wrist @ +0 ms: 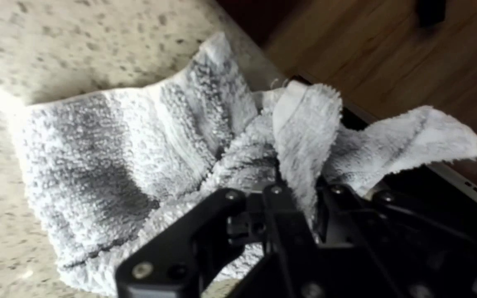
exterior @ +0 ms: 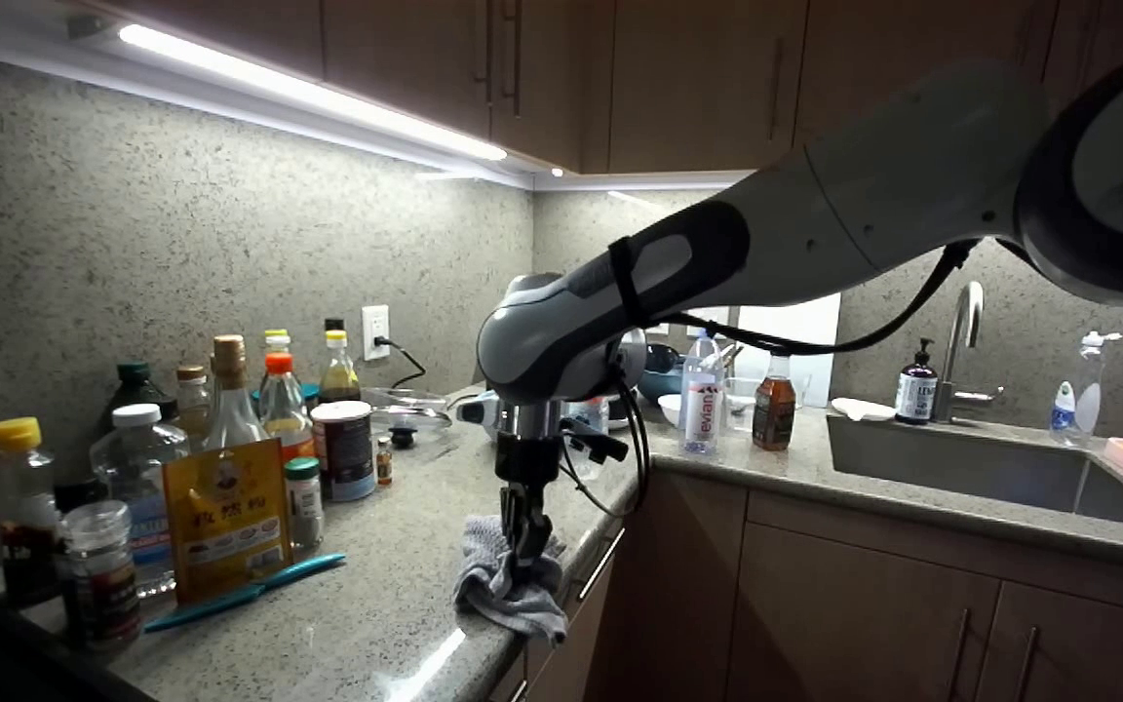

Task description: Use the towel to wipe the left side of the countertop

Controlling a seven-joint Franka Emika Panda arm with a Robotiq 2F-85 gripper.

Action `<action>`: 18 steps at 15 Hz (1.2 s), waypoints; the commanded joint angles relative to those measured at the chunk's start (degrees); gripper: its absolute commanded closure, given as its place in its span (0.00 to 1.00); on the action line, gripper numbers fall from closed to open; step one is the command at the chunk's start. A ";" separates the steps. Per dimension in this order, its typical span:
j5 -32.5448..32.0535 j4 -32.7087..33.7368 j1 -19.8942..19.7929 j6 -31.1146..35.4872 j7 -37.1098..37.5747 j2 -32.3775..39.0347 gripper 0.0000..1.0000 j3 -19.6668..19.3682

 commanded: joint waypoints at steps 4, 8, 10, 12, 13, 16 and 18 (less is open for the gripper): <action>-13.08 -3.77 4.02 16.65 12.19 1.19 0.97 -7.16; -23.73 -4.92 7.03 23.41 24.22 2.24 0.97 -13.45; -29.63 -5.15 8.95 25.54 31.31 2.84 0.97 -17.16; -35.09 -4.88 11.09 24.67 39.60 3.62 0.97 -20.86; -35.32 -4.91 10.68 21.86 41.08 3.44 0.97 -19.93; -29.78 -6.44 5.83 18.53 34.39 1.17 0.97 -11.25; -28.02 -6.88 3.45 19.79 31.29 0.20 0.97 -7.63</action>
